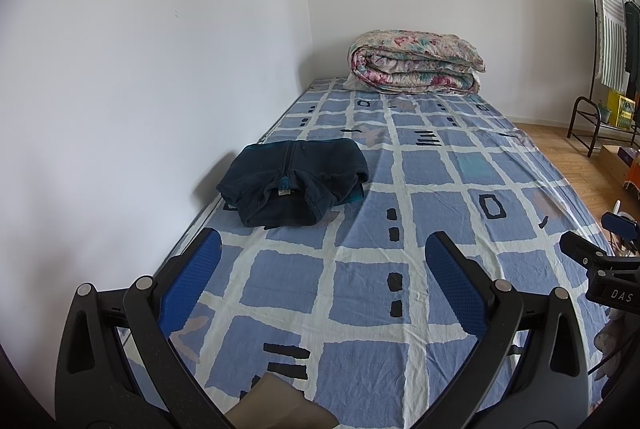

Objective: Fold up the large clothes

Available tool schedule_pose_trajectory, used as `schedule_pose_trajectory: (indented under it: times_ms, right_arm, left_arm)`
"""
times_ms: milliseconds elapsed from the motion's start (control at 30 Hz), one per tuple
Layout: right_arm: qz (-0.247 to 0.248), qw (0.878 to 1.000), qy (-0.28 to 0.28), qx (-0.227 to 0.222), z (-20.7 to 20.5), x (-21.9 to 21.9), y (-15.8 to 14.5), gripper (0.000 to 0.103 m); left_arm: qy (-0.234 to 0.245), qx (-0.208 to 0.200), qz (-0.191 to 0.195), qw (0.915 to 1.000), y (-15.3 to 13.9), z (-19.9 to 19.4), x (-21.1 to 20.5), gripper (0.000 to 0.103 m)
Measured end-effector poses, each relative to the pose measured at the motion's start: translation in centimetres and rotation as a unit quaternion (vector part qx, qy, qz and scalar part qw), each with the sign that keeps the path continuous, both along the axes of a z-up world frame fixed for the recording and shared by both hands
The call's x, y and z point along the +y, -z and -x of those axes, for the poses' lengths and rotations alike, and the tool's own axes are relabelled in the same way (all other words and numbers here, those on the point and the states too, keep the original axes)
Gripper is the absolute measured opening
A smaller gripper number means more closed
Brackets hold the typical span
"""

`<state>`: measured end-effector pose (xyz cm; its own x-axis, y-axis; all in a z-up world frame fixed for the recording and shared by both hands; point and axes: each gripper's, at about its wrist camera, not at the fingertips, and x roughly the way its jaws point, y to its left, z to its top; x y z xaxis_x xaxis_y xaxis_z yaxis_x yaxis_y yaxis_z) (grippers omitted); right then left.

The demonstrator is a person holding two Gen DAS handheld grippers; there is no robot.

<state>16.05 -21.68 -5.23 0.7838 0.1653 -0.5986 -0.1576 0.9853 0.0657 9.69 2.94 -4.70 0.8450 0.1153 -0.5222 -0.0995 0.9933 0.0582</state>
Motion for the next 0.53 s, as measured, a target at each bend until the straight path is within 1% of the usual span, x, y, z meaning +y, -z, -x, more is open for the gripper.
schedule_pose_trajectory:
  times_ms: [300, 467, 533]
  right_arm:
    - [-0.001, 1.0, 0.002, 0.001, 0.0, 0.0, 0.0, 0.103]
    - [0.0, 1.0, 0.0, 0.0, 0.0, 0.0, -0.1, 0.103]
    - [0.0, 1.0, 0.001, 0.0, 0.0, -0.1, -0.1, 0.103]
  left_arm:
    - [0.0, -0.001, 0.0, 1.0, 0.0, 0.0, 0.0, 0.103]
    - [-0.001, -0.015, -0.015, 0.9998, 0.3, 0.3, 0.6, 0.103]
    - [-0.003, -0.014, -0.015, 0.9998, 0.5, 0.2, 1.0, 0.103]
